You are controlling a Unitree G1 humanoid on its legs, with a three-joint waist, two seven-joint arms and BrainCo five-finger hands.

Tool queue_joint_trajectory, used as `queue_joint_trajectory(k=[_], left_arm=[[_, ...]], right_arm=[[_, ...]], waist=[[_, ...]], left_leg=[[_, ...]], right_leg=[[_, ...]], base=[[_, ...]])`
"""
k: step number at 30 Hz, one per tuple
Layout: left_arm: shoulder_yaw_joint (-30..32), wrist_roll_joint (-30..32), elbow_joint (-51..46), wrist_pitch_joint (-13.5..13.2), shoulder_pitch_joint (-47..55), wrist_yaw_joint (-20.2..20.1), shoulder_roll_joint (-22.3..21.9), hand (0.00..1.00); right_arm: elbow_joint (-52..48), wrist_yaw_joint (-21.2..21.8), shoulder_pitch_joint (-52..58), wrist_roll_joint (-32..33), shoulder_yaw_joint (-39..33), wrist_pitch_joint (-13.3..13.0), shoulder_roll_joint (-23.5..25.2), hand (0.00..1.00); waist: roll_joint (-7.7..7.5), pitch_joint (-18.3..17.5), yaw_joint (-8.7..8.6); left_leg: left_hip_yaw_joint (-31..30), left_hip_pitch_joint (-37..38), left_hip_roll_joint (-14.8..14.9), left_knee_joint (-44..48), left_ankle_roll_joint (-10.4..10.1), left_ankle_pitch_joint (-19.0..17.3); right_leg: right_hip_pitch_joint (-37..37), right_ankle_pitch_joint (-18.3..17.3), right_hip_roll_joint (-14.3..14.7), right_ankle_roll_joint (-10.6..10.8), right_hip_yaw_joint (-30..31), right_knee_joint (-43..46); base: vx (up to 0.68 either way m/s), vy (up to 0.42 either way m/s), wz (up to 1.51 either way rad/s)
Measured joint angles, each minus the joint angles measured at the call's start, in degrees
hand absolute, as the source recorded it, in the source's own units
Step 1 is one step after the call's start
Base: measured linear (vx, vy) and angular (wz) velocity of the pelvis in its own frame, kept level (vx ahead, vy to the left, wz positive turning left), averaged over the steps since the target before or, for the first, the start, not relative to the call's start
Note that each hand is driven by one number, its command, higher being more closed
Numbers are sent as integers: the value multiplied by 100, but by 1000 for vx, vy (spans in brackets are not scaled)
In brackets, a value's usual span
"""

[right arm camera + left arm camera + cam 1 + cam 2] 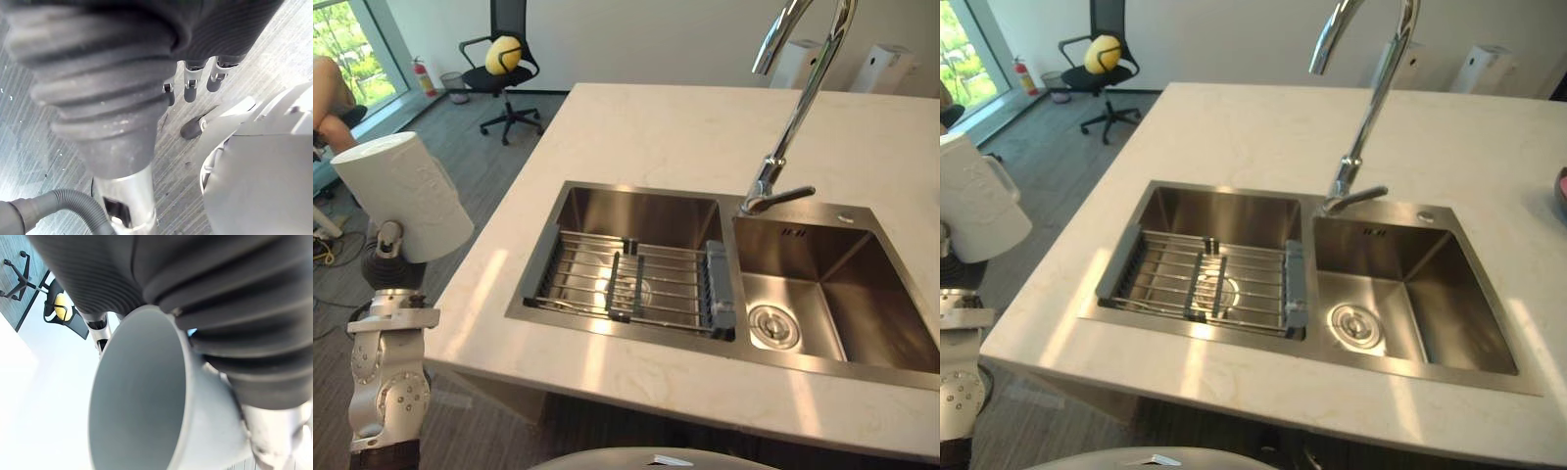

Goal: Walk over to the sink, pick up the cup, carry it to the dishwasher, place the cup inside the dishwasher, then close the dishwasher door

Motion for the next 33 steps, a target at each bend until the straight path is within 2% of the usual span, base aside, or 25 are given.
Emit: queue_joint_trajectory(k=[5,6,7,8,10,12,13,14,16,18,19,20,21,22,23,24,25,26,27,28,29,30,31,32,33], left_arm=[[720,-128,46,-20,120,-104,8,100],[889,-175,45,-109,140,-97,10,100],[958,-169,54,-191,140,-69,8,100],[1002,-162,96,-250,125,0,91,100],[992,-162,263,-265,131,127,81,100],[899,-145,411,-266,106,165,87,100],[716,-75,482,-267,4,159,83,100],[631,-31,488,-269,-41,159,83,100],[457,87,476,-415,-18,160,69,100],[397,90,328,-492,139,173,7,100],[411,89,237,-517,202,181,-20,100],[445,89,109,-644,287,226,-42,100],[495,85,116,-662,285,277,-36,100],[403,90,272,-581,272,270,-67,100],[375,141,335,-529,274,237,-61,100],[354,201,440,-456,257,114,-46,100],[352,203,446,-431,232,15,-17,100],[363,190,485,-435,231,-116,78,100],[360,181,505,-437,168,-215,226,100],[369,179,517,-443,148,-254,346,100],[460,184,589,-434,132,-318,558,100],[540,184,654,-433,130,-340,623,100],[719,182,741,-423,130,-336,715,100],[883,182,829,-419,123,-339,732,100],[917,179,881,-418,126,-333,737,100]], right_arm=[[1,45,26,-285,-152,149,-7,0],[0,104,48,-320,-174,165,-15,0],[3,135,42,-321,-171,197,-28,0],[7,194,52,-322,-164,236,-8,0],[-6,233,54,-321,-170,223,-57,0],[-37,262,56,-316,-169,203,-81,0],[-104,276,111,-316,-150,185,-23,0],[-155,288,143,-317,-99,182,16,0],[-228,387,239,-307,276,165,172,0],[-173,473,214,-324,436,55,167,0],[-266,504,312,-318,476,-87,216,0],[-345,492,324,-323,494,-68,260,0],[-417,484,285,-331,521,-14,169,0],[-443,481,190,-329,511,24,21,0],[-444,481,163,-330,505,32,-14,0],[-444,484,168,-322,503,49,-27,0],[-443,477,192,-320,485,11,-14,0],[-458,463,279,-312,442,-13,10,0],[-424,444,352,-291,361,-11,33,0],[-402,434,358,-250,257,10,42,0],[-275,375,352,-203,63,110,-7,0],[-180,333,307,-203,-27,165,-56,0],[-166,294,320,-202,-134,271,-154,0],[-171,257,390,-200,-273,308,-252,0],[-175,262,423,-199,-314,317,-334,0]], waist=[[-121,41,23],[-27,8,74],[-14,-28,136],[-167,-12,137],[-200,-25,178],[-199,-26,165],[-217,-3,126],[-244,6,118],[-370,13,85],[-359,7,169],[-332,6,259],[-296,49,441],[-190,166,510],[38,374,430],[89,438,388],[93,477,294],[187,500,257],[167,535,269],[28,474,258],[-9,467,277],[-86,486,329],[-89,491,336],[-86,489,321],[-7,434,282],[148,365,290]], left_leg=[[59,-28,26,179,-2,-113],[45,-99,83,162,21,-111],[48,-207,161,149,35,-93],[-15,-263,96,156,7,-72],[-177,-291,99,169,1,-30],[-394,-283,94,183,-32,-12],[-705,-287,-45,236,-1,-15],[-848,-298,-108,314,9,-21],[-1338,-327,-293,601,13,-46],[-1373,-539,-330,969,-58,-90],[-1362,-688,-312,1099,-76,-97],[-1243,-959,-233,1320,-130,-61],[-1164,-1144,-196,1495,-144,-54],[-1092,-1261,-120,1676,-202,44],[-879,-1308,-83,1691,-181,140],[-316,-1334,-35,1572,4,371],[135,-1259,89,1349,229,284],[901,-1196,407,1262,387,146],[1426,-1252,569,1205,583,119],[1539,-1331,570,1300,674,179],[1617,-1493,612,1664,862,316],[1637,-1506,696,1900,931,359],[1732,-1417,1039,2427,971,381],[1854,-1233,1469,2819,1400,802],[1922,-1146,1651,2857,1724,1564]], right_leg=[[168,23,113,-5,77,-450],[252,5,195,19,56,-792],[230,89,226,-84,45,-728],[286,130,186,-39,63,-630],[362,161,223,-16,-43,-660],[189,-252,87,28,-187,73],[-142,-810,-227,108,-104,1268],[-271,-977,-357,111,77,1763],[-445,-1623,-600,299,1001,3278],[-200,-1833,-537,451,1095,3121],[-112,-1908,-487,508,1082,2860],[57,-2061,-336,497,1044,2342],[195,-2249,-275,443,1000,2098],[296,-2208,-252,371,792,2122],[352,-2234,-273,326,688,2159],[468,-2305,-363,212,371,2218],[581,-2312,-357,184,72,2224],[736,-2219,-400,147,-239,2047],[760,-2092,-672,23,-669,1931],[701,-2046,-819,7,-863,1931],[610,-1900,-1066,-77,-1104,1883],[636,-1814,-1163,-86,-1210,1818],[711,-1709,-1333,-66,-1413,1780],[802,-1715,-1450,-1,-1615,1862],[792,-1803,-1424,147,-1662,1979]], base=[[-43,-21,-16],[-13,-38,-8],[52,-30,10],[64,-17,16],[80,-21,37],[77,-15,71],[49,-4,100],[53,-37,148],[65,-147,158],[71,-208,126],[19,-151,76],[-73,-108,30],[-182,-148,46],[-227,-121,60],[-287,-87,99],[-279,-51,108],[-296,-106,138],[-249,-71,158],[-207,-22,144],[-249,56,135],[-172,47,86],[-185,85,93],[-111,132,96],[-127,171,97],[-109,116,119]])
